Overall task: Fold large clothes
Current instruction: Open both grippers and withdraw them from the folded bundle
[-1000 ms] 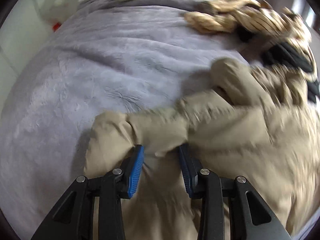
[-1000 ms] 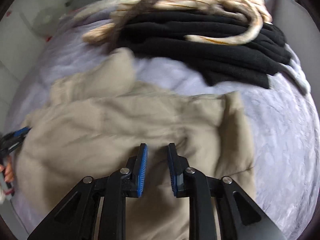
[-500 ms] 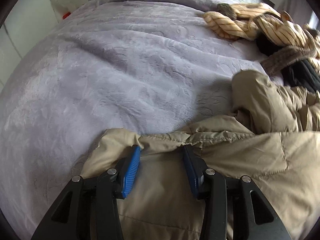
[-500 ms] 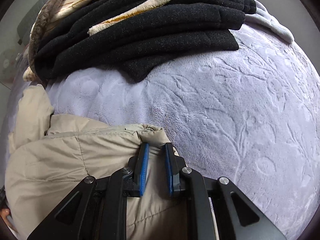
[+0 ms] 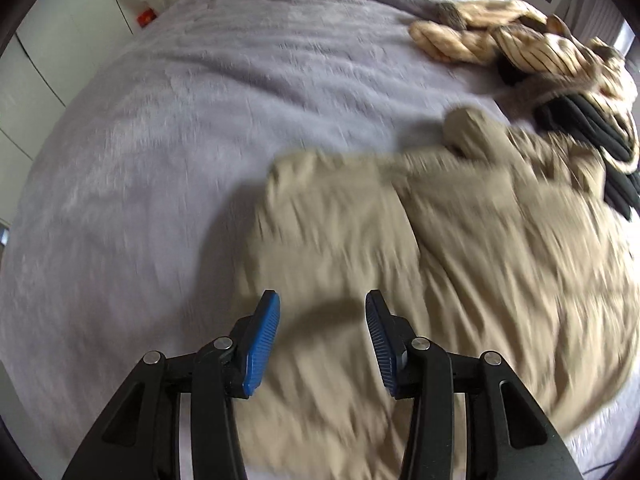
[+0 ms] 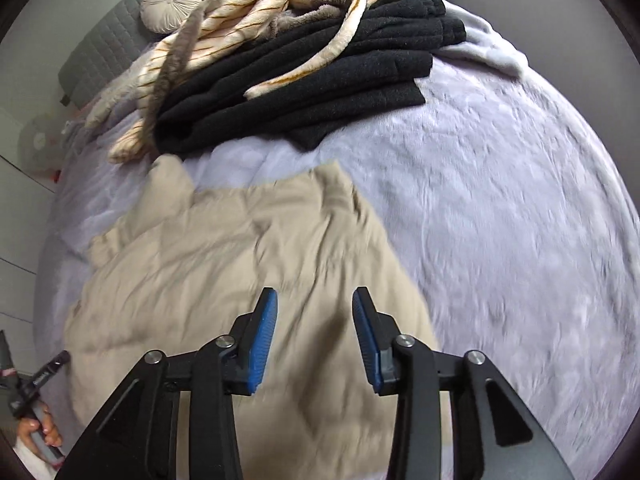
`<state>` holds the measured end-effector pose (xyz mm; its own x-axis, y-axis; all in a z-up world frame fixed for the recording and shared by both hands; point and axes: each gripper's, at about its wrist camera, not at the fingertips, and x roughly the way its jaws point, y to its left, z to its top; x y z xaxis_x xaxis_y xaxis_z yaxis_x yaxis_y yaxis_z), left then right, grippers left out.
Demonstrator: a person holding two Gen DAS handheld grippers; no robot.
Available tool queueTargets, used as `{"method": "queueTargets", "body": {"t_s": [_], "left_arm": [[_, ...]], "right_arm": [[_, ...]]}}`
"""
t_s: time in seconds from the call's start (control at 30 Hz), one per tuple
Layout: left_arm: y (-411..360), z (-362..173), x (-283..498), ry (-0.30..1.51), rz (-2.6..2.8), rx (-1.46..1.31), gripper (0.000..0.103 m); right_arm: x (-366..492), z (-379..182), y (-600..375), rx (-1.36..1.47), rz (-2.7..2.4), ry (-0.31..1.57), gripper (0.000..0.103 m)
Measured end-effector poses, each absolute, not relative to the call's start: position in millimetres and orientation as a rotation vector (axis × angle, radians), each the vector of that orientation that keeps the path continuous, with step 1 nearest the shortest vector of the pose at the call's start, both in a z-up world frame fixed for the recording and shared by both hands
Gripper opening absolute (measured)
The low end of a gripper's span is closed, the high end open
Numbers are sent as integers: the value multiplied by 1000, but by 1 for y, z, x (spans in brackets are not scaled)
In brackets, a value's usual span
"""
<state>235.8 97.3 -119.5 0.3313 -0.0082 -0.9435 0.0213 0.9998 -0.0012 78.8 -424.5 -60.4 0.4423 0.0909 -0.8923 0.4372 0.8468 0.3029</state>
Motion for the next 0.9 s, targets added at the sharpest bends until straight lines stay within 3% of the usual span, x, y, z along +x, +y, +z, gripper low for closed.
{"method": "queueTargets", "body": {"t_s": [0.27, 0.3, 0.33, 0.4, 0.63, 0.67, 0.7, 0.83, 0.9], "left_arm": [[77, -127, 168, 1308, -61, 18, 47], [74, -127, 161, 1315, -70, 16, 49], [71, -126, 155, 1322, -80, 16, 65], [67, -122, 147, 1310, -82, 14, 80], [56, -121, 125, 1342, -99, -1, 82], [56, -122, 122, 1343, -95, 4, 88], [55, -122, 121, 1343, -90, 7, 103], [53, -121, 112, 1332, -91, 14, 103], [54, -122, 108, 1338, -91, 16, 103]], "right_arm": [[9, -79, -379, 593, -200, 1195, 52], [4, -82, -374, 584, -199, 1214, 52], [2, -86, -371, 579, -199, 1230, 52], [-6, -89, -365, 584, -197, 1252, 52], [-21, -92, -350, 602, -185, 1281, 56], [-22, -93, -349, 604, -183, 1285, 57], [-23, -93, -348, 605, -178, 1287, 58], [-24, -95, -345, 618, -155, 1298, 71], [-24, -97, -343, 632, -146, 1302, 71]]}}
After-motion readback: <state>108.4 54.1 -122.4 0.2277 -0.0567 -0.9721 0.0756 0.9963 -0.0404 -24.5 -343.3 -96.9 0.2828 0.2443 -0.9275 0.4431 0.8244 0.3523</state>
